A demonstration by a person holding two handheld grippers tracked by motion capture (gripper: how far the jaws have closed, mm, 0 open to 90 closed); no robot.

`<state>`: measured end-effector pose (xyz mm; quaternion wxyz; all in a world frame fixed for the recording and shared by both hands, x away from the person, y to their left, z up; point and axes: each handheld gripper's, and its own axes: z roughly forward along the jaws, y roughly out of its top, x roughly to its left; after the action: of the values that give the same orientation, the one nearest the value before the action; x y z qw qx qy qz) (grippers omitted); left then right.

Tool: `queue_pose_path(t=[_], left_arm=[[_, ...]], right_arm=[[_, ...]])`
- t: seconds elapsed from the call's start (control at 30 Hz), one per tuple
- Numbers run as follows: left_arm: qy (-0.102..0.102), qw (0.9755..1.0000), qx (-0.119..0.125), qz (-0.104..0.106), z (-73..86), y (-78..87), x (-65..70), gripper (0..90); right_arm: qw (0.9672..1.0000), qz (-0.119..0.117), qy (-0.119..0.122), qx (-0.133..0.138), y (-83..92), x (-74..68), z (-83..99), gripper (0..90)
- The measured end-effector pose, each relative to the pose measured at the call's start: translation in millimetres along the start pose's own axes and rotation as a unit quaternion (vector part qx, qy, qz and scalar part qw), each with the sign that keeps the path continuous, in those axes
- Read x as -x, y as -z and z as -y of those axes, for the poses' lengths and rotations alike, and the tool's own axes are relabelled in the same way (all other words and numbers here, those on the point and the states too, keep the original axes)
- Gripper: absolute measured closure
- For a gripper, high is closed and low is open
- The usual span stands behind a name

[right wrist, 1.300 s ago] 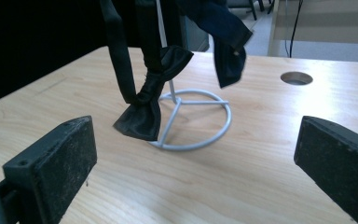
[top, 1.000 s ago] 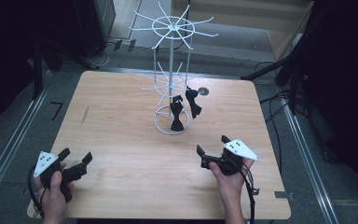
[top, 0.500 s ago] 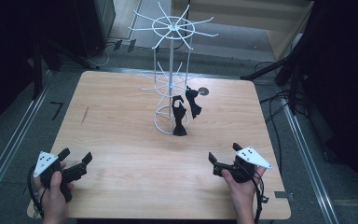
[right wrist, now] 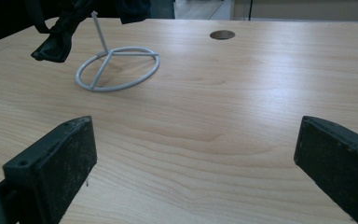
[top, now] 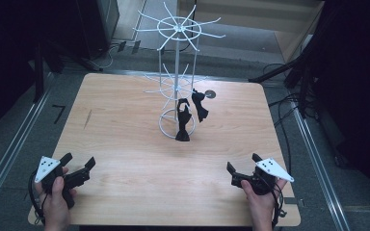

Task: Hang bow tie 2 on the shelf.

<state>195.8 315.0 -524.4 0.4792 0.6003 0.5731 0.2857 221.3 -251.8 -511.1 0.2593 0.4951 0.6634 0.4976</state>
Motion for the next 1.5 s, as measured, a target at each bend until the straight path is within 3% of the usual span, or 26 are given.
queue_pose_path(t=[0.73,1.5], left_arm=[[0.002,1.0000,0.000,-0.001,0.0,0.2,0.0,9.3],[0.000,1.0000,0.001,-0.001,0.1,0.1,0.1,9.3]], right_arm=[[0.9990,0.043,-0.010,-0.007,27.3,31.1,9.9,0.0],[0.9955,0.089,-0.016,-0.030,54.6,71.2,29.1,0.0]])
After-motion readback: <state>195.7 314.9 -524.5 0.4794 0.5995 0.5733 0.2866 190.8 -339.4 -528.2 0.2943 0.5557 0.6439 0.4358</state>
